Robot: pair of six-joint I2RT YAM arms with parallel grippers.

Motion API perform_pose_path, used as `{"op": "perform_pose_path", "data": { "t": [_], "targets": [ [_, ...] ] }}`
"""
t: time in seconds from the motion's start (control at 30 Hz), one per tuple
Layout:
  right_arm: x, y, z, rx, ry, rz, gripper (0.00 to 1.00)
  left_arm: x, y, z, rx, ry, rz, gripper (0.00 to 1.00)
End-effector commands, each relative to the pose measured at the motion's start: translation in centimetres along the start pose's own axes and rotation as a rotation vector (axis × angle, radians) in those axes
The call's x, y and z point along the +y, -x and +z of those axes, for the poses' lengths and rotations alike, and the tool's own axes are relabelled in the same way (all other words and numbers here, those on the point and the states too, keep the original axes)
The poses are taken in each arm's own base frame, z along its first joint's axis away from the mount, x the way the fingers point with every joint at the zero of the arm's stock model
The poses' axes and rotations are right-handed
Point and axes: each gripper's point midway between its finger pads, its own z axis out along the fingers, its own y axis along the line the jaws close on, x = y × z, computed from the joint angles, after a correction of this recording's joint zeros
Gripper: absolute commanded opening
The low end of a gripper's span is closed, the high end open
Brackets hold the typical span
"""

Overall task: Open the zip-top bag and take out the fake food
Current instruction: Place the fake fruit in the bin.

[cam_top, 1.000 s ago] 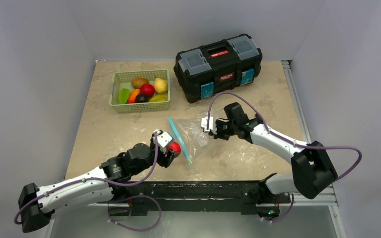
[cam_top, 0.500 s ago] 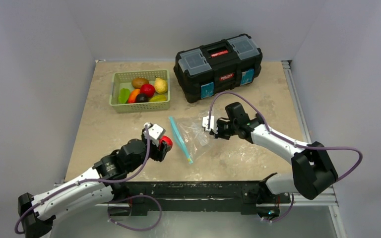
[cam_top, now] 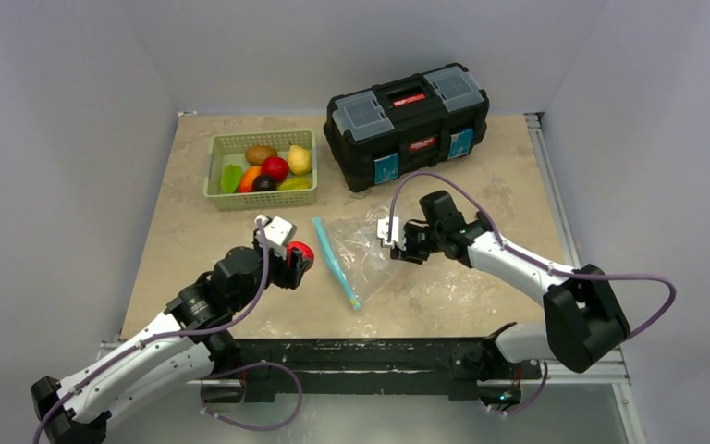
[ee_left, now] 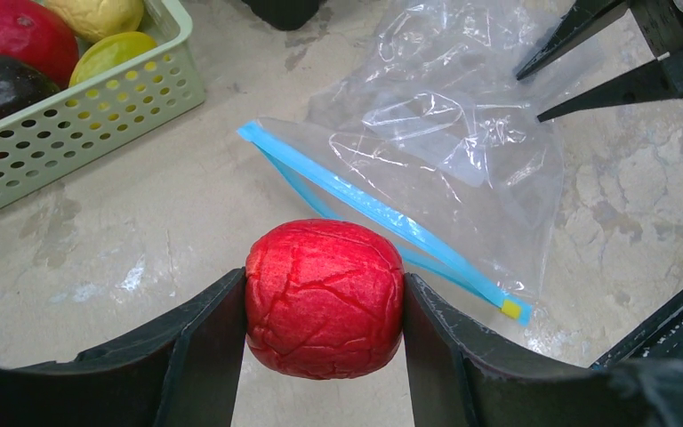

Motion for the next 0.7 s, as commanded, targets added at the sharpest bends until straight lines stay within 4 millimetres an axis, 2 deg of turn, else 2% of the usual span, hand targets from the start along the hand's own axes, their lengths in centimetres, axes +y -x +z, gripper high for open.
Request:
{"op": "perform_pose_path", "data": {
  "t": [0.0,0.23,0.37,0.5,0.67],
  "targets": [
    [-0.5,0.6,-0.8,-0.023,-0.029,-0.030,0.43,-0.2,3.3,-0.3,-0.073,-0.014,-0.038,0.00],
    [0.0,1.4,-1.5,-0.058,0.001,-0.037,0.66,0.8,4.8,0.2,-0.118,0.012,-0.123,0.00],
    [0.2,1.5,-2.2,-0.072,0.013,-0.047,0.76,1.3,5.8,0.6,-0.136,0.021,-0.159,0.00],
    [0.4,1.7,-2.9,-0.088,0.026,-0.059,0.81,1.5,7.0,1.2,-0.150,0.022,-0.178,0.00],
    [0.5,1.8,-3.5,-0.097,0.030,-0.063,0.83,2.2,8.4,2.1,-0.167,0.031,-0.198,0.00]
  ]
}}
